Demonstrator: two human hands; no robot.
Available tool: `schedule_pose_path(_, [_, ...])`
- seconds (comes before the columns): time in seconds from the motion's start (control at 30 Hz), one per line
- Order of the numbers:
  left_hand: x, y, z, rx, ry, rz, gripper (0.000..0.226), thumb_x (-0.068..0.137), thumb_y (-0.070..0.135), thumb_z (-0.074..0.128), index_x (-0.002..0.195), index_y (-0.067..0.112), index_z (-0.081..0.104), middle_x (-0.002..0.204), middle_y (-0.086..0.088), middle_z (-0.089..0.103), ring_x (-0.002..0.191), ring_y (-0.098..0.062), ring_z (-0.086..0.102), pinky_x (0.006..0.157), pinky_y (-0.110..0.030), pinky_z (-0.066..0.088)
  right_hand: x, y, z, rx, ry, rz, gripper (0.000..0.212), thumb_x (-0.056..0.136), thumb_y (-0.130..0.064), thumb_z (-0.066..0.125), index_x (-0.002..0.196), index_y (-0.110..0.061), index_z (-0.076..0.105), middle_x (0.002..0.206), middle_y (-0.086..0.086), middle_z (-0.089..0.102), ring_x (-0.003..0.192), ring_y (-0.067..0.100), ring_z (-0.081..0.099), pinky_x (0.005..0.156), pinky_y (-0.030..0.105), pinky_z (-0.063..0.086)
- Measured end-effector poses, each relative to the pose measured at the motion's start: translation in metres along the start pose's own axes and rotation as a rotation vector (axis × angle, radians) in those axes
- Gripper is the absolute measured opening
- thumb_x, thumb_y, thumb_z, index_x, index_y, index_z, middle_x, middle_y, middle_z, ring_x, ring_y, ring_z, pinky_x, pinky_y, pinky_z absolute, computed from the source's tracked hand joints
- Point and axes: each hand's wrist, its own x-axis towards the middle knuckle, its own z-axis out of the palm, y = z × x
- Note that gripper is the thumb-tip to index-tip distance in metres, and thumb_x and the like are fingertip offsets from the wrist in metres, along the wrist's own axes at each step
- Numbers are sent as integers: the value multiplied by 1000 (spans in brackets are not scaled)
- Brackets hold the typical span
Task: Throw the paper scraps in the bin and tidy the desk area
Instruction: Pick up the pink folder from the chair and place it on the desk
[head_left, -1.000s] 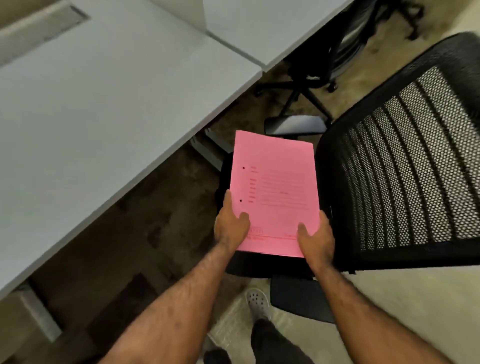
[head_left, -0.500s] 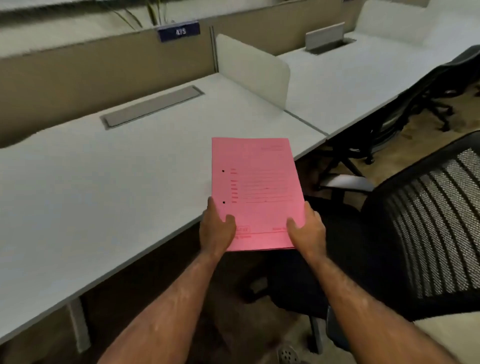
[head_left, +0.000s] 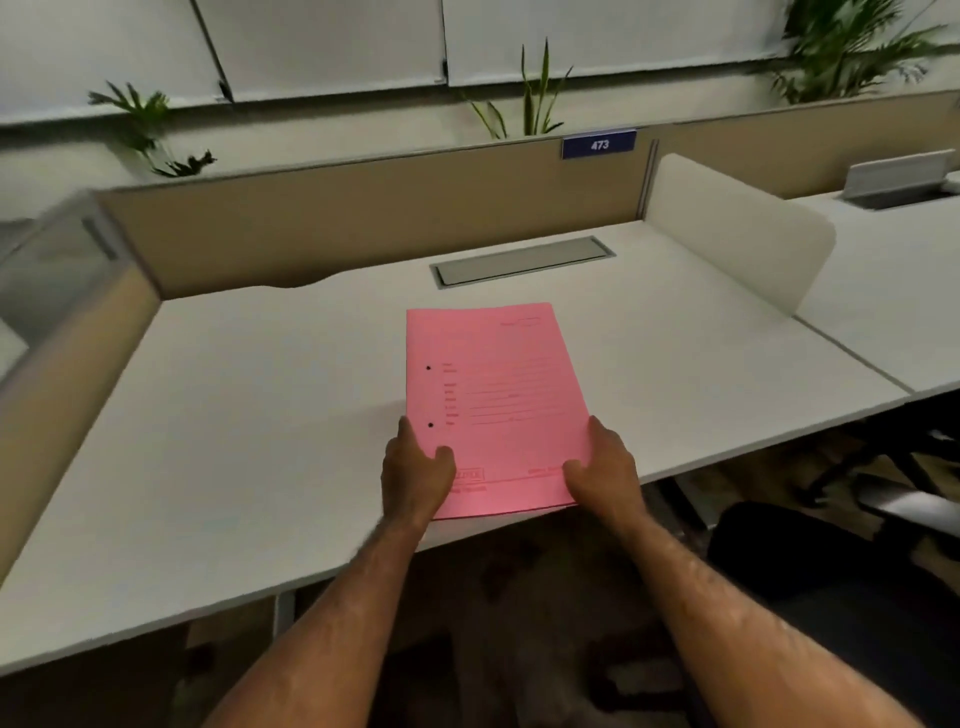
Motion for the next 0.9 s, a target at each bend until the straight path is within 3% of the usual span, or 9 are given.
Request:
schedule_pose_path(0.1, [29, -14, -21, 14, 66, -28, 34, 91, 21, 58, 123, 19, 46, 112, -3, 62, 87, -19, 60, 58, -18, 46, 27, -29, 21, -17, -69, -87, 38, 81, -11, 59, 112, -25, 43, 102, -5, 48, 81, 4, 50, 62, 6, 35])
schedule_pose_path(0.23, [73, -24, -41, 55, 116, -65, 38, 88, 17, 60, 124, 11, 51, 117, -11, 63, 97, -30, 63, 78, -37, 57, 71, -61, 45, -50, -90, -158, 43, 77, -6, 59, 118, -12, 49, 101, -3, 48, 82, 11, 46, 51, 5, 33])
schedule_pose_path(0.4, [139, -37, -49, 96, 150, -61, 40, 85, 18, 62, 124, 12, 53, 121, -13, 60, 102, -33, 61, 86, -45, 57, 136, -86, 82, -68, -131, -206, 44, 74, -11, 59, 116, -5, 48, 107, 1, 47, 97, 22, 50, 60, 1, 36])
schedule_pose_path(0.43, [153, -40, -49, 114, 162, -66, 42, 86, 18, 62, 126, 12, 52, 123, -14, 58, 103, -33, 61, 87, -46, 56, 149, -91, 90, -90, -153, -222, 44, 75, -9, 60, 118, -4, 48, 113, 4, 49, 104, 24, 51, 69, 3, 38])
schedule_pose_path(0.5, [179, -45, -48, 155, 183, -94, 50, 87, 19, 62, 134, 11, 49, 128, -16, 54, 109, -34, 58, 92, -45, 54, 173, -99, 103, -112, -208, -238, 52, 78, -10, 62, 127, -4, 46, 133, 11, 46, 120, 27, 47, 90, 26, 49])
schedule_pose_path(0.6, [218, -54, -45, 175, 198, -136, 60, 87, 19, 63, 141, 5, 43, 135, -18, 50, 119, -35, 53, 99, -41, 49, 209, -109, 123, -140, -267, -207, 67, 81, -14, 65, 141, -6, 37, 153, 14, 30, 136, 31, 38, 107, 42, 43])
schedule_pose_path(0.9, [322, -80, -24, 221, 206, -174, 56, 86, 12, 67, 137, -2, 46, 131, -23, 54, 120, -37, 52, 99, -40, 45, 315, -115, 179, -148, -356, -184, 66, 83, -17, 66, 142, -8, 38, 157, 12, 24, 137, 34, 38, 104, 50, 47])
